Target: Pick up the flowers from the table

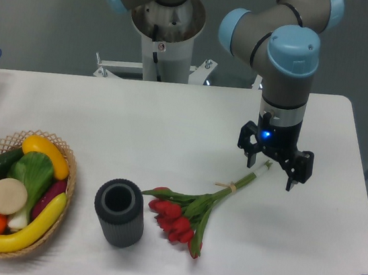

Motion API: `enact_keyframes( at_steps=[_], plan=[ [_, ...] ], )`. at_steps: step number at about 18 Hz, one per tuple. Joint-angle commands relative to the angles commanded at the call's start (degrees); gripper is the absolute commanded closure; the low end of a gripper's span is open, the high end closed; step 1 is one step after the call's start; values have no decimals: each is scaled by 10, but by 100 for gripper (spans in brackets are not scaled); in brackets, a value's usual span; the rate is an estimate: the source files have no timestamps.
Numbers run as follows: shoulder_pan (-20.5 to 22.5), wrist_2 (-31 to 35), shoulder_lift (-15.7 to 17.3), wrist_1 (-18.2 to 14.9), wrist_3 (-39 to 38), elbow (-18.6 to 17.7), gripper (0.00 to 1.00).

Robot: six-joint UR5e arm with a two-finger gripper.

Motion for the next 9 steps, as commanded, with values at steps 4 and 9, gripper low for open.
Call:
enact_keyframes(
  at_steps=[4,9],
  plan=[
    [3,-17,1,2,0,-2,0],
    [19,-64,8,18,-1,-31,0]
  ],
)
